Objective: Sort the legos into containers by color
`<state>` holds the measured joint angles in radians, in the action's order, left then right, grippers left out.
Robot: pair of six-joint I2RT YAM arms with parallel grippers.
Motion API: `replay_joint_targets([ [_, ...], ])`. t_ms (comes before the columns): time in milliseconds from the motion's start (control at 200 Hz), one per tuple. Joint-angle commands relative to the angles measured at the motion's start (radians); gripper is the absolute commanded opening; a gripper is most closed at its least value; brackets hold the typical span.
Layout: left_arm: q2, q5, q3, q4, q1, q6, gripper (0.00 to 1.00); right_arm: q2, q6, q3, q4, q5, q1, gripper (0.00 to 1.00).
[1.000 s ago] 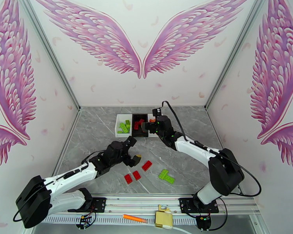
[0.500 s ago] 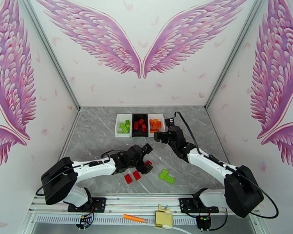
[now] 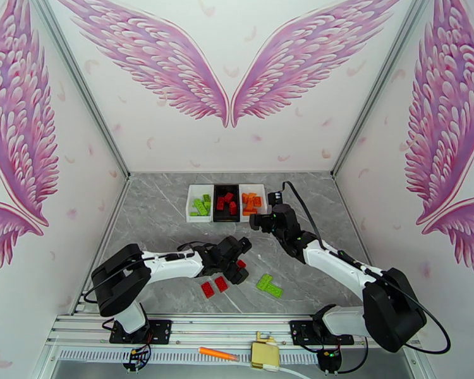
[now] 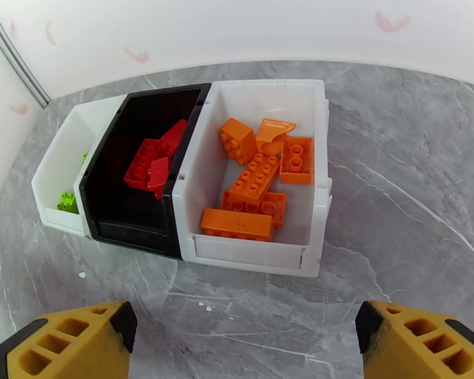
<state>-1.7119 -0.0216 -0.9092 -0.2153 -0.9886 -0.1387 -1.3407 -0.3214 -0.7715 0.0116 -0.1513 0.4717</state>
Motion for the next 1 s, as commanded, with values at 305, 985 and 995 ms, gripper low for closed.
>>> replay_joint_targets([
  [305, -0.037, 0.062, -0.021, -0.033, 0.015, -0.065, 0.53, 0.023, -0.013, -0.007, -0.039, -0.026, -0.007, 0.97],
  [985, 0.158, -0.028, 0.013, 0.014, 0.085, -0.119, 0.3, 0.015, 0.015, -0.025, -0.037, 0.012, -0.007, 0.99],
  [995, 0.16, -0.03, 0.01, 0.015, 0.088, -0.119, 0.3, 0.016, 0.017, -0.025, -0.034, 0.015, -0.007, 0.99],
])
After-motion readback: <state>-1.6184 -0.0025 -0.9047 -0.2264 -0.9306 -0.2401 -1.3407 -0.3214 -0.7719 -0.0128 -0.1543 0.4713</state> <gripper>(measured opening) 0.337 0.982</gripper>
